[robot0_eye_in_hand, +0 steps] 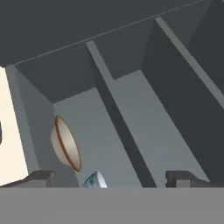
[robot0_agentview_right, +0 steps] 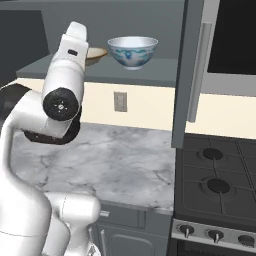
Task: Open the cabinet. Pick the bowls from the counter and place them in the cabinet. Then close the cabinet.
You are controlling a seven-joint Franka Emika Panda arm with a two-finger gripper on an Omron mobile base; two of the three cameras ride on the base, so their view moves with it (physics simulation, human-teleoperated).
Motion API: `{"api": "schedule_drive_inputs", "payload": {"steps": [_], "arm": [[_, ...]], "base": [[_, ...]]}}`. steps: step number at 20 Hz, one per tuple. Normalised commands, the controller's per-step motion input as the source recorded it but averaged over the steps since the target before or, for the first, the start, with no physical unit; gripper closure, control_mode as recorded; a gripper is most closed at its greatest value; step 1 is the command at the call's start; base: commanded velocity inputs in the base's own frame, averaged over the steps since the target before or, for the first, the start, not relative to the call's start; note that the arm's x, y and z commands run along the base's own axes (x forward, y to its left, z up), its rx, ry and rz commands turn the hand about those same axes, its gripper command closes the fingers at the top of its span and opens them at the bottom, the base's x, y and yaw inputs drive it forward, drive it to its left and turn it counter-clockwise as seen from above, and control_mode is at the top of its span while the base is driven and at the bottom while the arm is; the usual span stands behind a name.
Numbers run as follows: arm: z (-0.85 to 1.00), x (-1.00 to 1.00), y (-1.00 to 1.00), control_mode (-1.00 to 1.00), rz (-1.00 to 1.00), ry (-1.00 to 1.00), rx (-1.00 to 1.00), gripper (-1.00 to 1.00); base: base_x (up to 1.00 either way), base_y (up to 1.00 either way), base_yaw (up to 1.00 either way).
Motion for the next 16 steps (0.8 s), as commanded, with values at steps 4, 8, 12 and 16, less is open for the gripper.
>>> {"api": "schedule_drive_inputs", "payload": {"steps": [4,8,12,16], "arm": [[0.0,-1.0,0.01,-1.0,0.05,-0.3,0.0,-1.0],[0.11,-0.99,0.0,-1.0,0.09,-0.16,-0.02,-1.0],[0.14,-0.89,0.0,-1.0,0.12,-0.01,-0.08,-1.0],[0.19,-0.72,0.0,-1.0,0.13,0.02,-0.14,-1.0]], "base": [[0.0,0.0,0.0],[0.0,0.0,0.0],[0.0,0.0,0.0],[0.0,0.0,0.0]]}}
